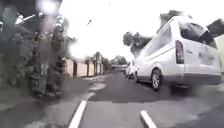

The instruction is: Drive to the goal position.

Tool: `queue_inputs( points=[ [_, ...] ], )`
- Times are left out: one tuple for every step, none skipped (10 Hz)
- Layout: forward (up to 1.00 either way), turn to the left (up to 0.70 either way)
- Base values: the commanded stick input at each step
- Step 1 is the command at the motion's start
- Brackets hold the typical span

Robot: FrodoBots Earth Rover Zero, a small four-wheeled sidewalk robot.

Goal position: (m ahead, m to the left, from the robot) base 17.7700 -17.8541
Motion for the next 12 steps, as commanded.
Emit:
queue_inputs(
  points=[
    [0.7, 0.08],
    [0.7, 0.04],
    [0.7, 0.01],
    [0.7, 0.05],
    [0.7, 0.03],
    [0.7, 0.0],
    [0.7, 0.07],
    [0.7, 0.02],
    [0.7, 0.0],
    [0.7, 0.0],
    [0.7, -0.31],
    [0.7, -0.35]
  ],
)
